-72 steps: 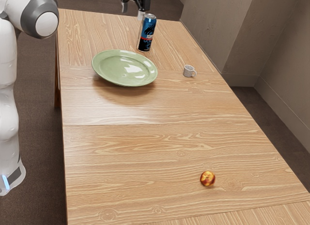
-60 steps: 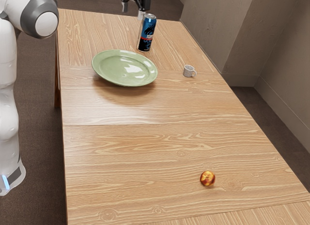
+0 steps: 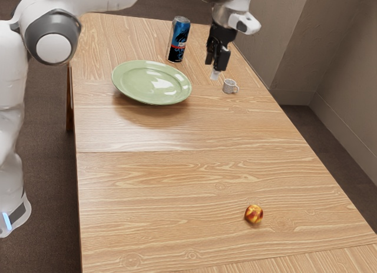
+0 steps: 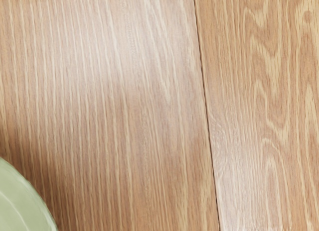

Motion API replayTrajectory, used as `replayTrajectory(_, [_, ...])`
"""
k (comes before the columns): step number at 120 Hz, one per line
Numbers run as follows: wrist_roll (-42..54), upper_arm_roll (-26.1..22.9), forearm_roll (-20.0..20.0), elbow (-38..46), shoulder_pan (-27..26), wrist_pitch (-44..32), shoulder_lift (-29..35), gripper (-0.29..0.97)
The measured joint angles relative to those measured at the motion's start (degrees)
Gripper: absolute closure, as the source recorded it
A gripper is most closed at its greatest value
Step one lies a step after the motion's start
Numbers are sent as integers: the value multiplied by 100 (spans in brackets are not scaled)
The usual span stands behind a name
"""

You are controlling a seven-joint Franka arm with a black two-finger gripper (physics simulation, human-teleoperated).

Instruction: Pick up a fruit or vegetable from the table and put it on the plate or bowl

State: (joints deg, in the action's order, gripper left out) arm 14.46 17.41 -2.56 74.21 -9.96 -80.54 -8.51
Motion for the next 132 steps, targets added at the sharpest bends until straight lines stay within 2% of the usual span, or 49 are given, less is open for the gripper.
replayTrajectory(8, [64, -434, -23, 336, -148, -341, 171, 2])
replayTrajectory(21, [151, -1118, -43, 438, -220, -713, 181, 2])
replayTrajectory(41, [195, -1713, -17, 412, -668, -963, 5, 2])
replayTrajectory(49, [94, -2580, -11, 523, -191, -1017, -22, 2])
replayTrajectory(57, [-139, -2952, -22, 708, 69, -1056, -151, 2])
replayTrajectory(65, [-364, -3062, -34, 770, 141, -1100, -314, 2])
replayTrajectory(85, [-827, -3339, -25, 866, -56, -1170, -346, 2])
replayTrajectory(132, [-1522, -3350, -60, 1099, -118, -1297, -942, 2])
